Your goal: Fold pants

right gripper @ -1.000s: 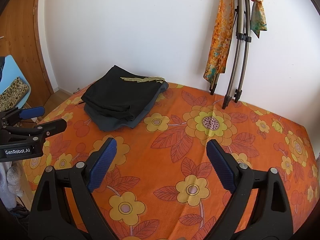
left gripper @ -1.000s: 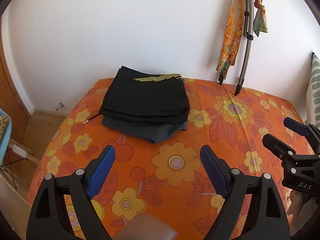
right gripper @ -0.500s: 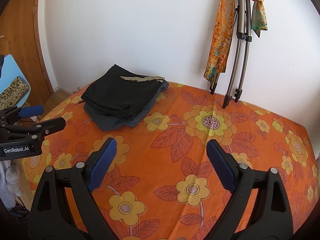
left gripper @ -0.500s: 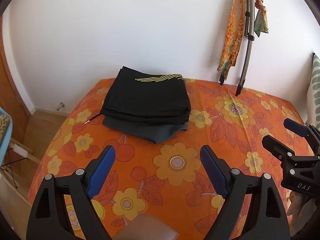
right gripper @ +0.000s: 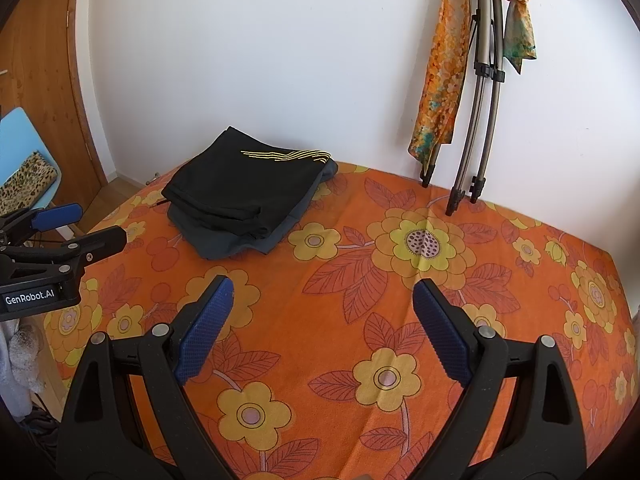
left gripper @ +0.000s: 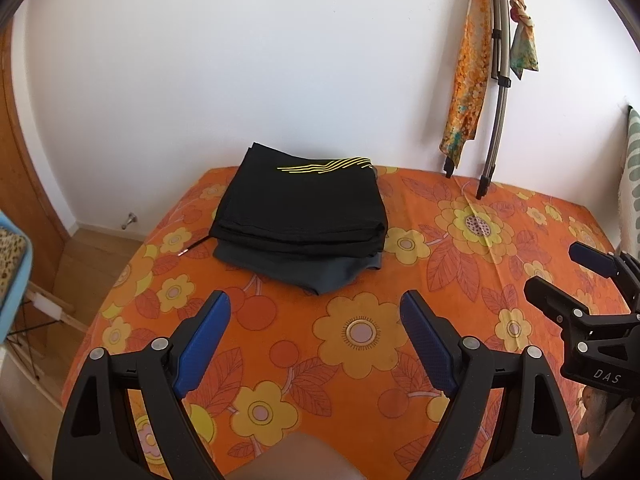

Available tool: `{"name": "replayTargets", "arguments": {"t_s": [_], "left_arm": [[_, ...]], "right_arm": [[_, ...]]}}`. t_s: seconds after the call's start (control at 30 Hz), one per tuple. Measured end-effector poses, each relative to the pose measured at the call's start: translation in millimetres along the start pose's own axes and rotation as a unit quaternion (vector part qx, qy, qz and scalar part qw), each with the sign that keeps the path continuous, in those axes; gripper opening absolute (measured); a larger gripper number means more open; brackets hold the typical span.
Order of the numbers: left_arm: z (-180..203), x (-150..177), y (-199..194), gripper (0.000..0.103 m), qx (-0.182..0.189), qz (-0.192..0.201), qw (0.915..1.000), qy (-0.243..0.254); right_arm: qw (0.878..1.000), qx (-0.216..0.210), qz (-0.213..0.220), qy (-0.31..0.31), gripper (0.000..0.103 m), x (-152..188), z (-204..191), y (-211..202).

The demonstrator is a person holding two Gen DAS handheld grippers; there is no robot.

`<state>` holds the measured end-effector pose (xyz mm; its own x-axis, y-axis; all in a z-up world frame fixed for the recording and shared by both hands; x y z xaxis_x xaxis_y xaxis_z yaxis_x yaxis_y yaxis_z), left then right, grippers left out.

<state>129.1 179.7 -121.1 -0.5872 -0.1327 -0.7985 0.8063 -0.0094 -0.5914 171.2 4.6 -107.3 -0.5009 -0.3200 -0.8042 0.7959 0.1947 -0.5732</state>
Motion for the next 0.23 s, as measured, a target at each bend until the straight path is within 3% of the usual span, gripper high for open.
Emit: {"name": "replayTargets", "arguments": {"t_s": [0.23], "left_arm": [[-8.3, 2.6, 5.2, 0.087, -0.003, -0.013, 0.9998, -0.017]], "right_arm": [[1.000, 0.000, 0.000, 0.001, 0.093, -0.1, -0.5, 0.5]]}}
Point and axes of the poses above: each gripper's, at about its wrist camera, not at the fingertips, and y roughly the way its jaws point, z to its right, x to its underside, the point moved 8 cm from there along y, roughly the way its jaws point, and after that the axes turned 9 degrees about x, right-handed, at the moved point
